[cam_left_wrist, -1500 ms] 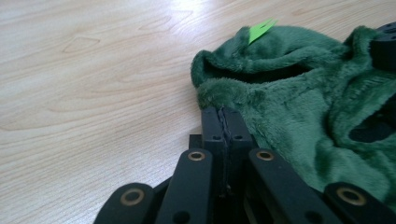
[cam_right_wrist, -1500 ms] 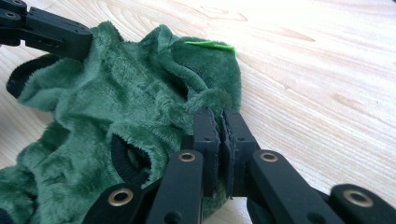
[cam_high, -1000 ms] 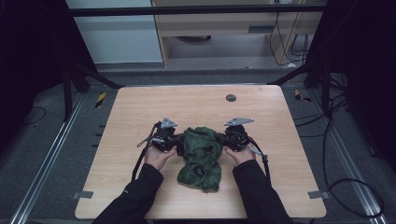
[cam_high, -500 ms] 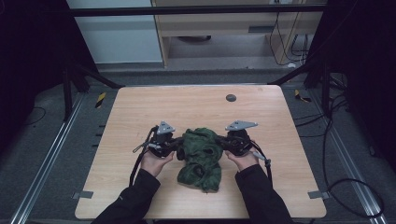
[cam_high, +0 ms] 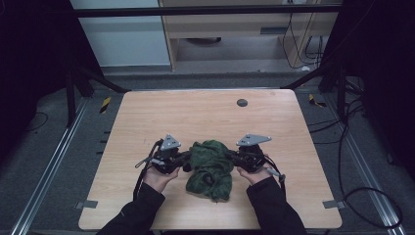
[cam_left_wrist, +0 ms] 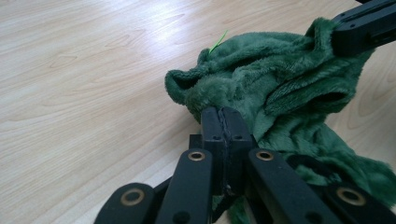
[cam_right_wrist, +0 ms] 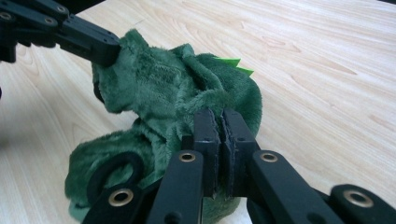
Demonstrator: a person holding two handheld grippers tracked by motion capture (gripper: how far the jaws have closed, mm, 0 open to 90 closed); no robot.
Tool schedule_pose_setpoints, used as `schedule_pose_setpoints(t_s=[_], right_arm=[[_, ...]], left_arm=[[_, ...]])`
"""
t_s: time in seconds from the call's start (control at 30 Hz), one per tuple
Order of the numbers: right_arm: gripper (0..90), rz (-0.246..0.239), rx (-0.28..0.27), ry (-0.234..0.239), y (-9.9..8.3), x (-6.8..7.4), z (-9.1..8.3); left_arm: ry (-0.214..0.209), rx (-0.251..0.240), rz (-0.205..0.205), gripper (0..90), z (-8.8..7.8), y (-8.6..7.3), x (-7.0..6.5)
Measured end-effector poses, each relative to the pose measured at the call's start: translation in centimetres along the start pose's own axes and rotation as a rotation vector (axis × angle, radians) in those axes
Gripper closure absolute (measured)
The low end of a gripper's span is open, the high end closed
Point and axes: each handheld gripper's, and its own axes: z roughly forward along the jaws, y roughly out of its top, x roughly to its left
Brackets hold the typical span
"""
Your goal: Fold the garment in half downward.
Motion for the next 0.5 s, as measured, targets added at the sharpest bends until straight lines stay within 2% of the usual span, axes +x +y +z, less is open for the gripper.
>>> schedule_pose_setpoints(t_s=[0.5], right_arm=[[85.3, -0.004, 0.004, 0.035, -2.2, 1.0, -1.5]], left_arm=[[-0.03, 0.02, 0.015, 89.8, -1.5, -2.0, -1.1]])
